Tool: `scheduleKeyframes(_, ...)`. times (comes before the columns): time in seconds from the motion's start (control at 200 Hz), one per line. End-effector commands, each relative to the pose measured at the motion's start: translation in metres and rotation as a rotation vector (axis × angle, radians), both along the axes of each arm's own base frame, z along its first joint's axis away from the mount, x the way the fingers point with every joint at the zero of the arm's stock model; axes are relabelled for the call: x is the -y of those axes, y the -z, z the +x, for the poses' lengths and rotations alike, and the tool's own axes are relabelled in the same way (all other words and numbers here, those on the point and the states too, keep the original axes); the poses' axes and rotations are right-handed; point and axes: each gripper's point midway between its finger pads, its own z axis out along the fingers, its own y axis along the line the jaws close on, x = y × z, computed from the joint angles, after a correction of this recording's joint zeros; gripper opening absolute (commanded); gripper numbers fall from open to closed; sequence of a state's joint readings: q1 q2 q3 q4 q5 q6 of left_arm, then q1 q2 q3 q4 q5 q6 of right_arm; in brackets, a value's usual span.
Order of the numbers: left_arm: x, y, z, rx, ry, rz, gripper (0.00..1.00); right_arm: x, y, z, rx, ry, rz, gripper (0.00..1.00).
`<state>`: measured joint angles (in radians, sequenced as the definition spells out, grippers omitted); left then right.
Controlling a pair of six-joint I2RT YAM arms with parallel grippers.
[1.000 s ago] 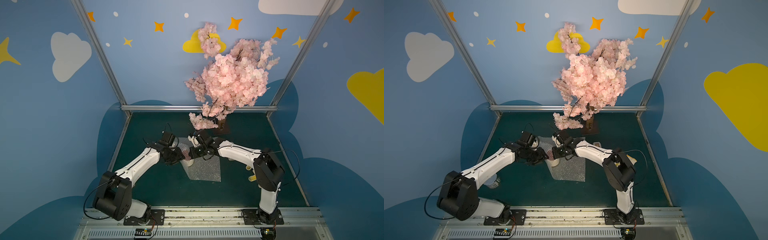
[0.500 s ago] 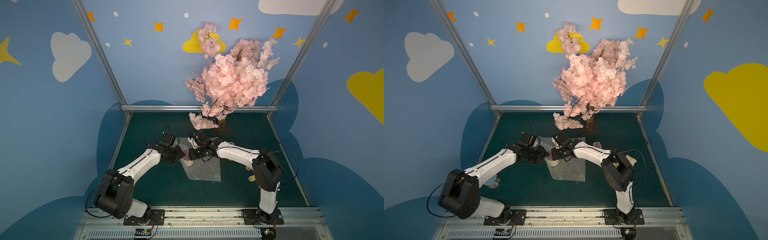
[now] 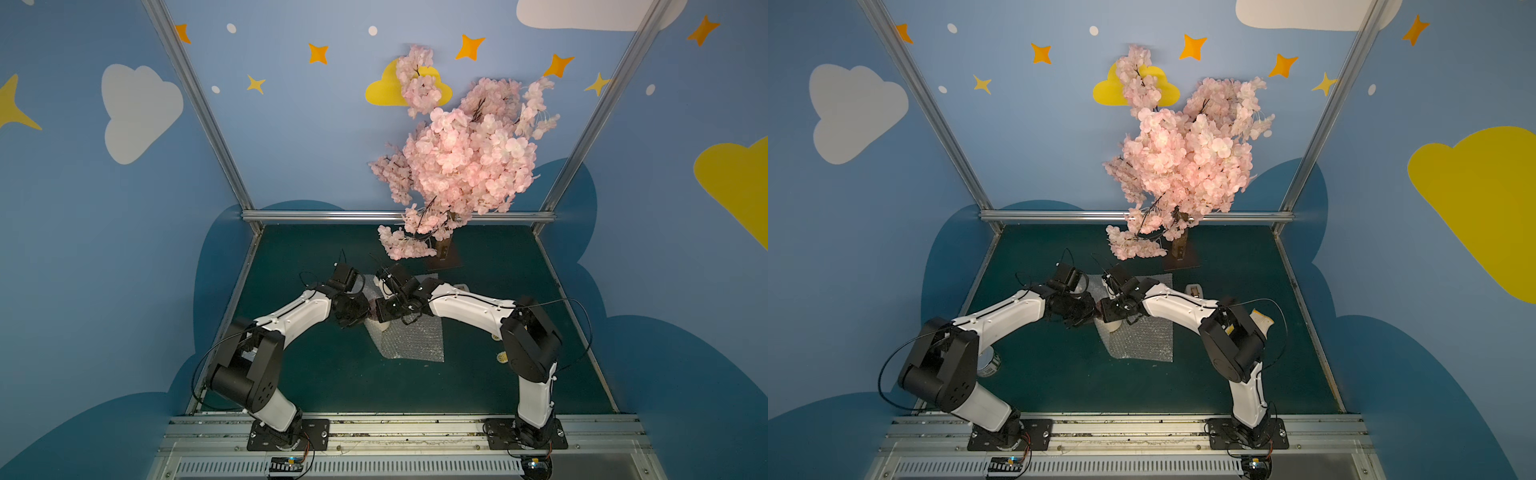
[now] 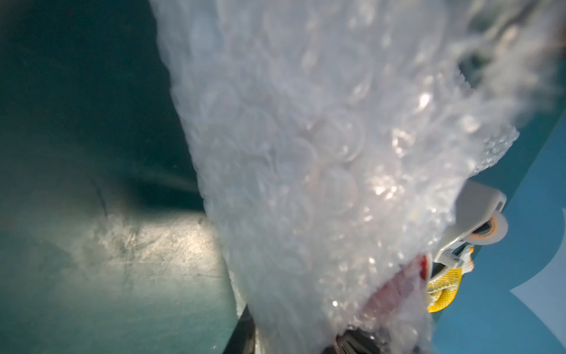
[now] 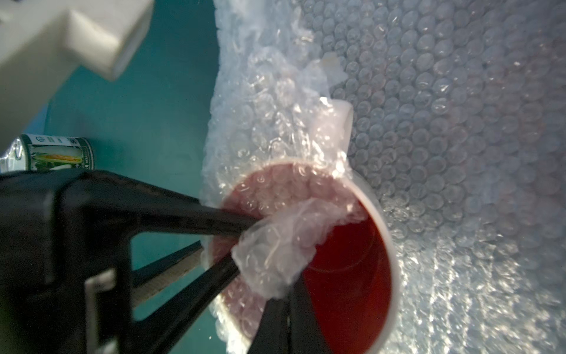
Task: Wrap mugs in bubble wrap
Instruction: Wrap the mug in bubble wrap.
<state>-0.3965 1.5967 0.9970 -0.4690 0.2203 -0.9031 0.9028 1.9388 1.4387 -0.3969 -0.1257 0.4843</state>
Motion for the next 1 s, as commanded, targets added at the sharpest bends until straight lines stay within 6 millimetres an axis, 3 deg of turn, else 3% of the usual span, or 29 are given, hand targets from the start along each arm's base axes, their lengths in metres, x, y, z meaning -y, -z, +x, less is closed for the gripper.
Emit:
scheduleKeyframes(0.0,-0.011,0.007,-0.002,-0.023,0.025,0.091,0.11,0.003,-0.011,0.004,0.019,0.013,-0.013,0.13)
scheduleKeyframes(0.075,-0.013,0.007,-0.002,-0.03,0.036,0.113,0.04,0.005,-0.017,0.004,0.016,0.013,-0.006,0.28)
scheduleKeyframes(0.175,-0.015,0.006,0.0,-0.035,0.05,0.134,0.03,0.01,-0.025,0.005,0.024,0.015,-0.001,0.45)
scheduleKeyframes(0.476,-0.015,-0.003,0.01,-0.051,0.114,0.184,0.03,0.029,-0.02,0.014,0.017,0.04,-0.046,0.42)
scheduleKeyframes(0.571,-0.02,-0.009,0.01,-0.079,0.157,0.233,0.03,0.03,-0.022,0.012,0.016,0.036,-0.045,0.48)
scheduleKeyframes(0.681,-0.026,-0.018,0.006,-0.124,0.21,0.288,0.03,0.038,-0.032,0.006,0.021,0.038,-0.033,0.66)
scheduleKeyframes(0.766,-0.032,-0.02,0.004,-0.135,0.23,0.317,0.03,0.05,-0.036,-0.001,-0.004,0.059,-0.042,0.73)
scheduleKeyframes(0.996,-0.044,-0.02,-0.008,-0.162,0.256,0.372,0.03,0.093,-0.022,-0.032,-0.141,0.141,-0.068,0.77)
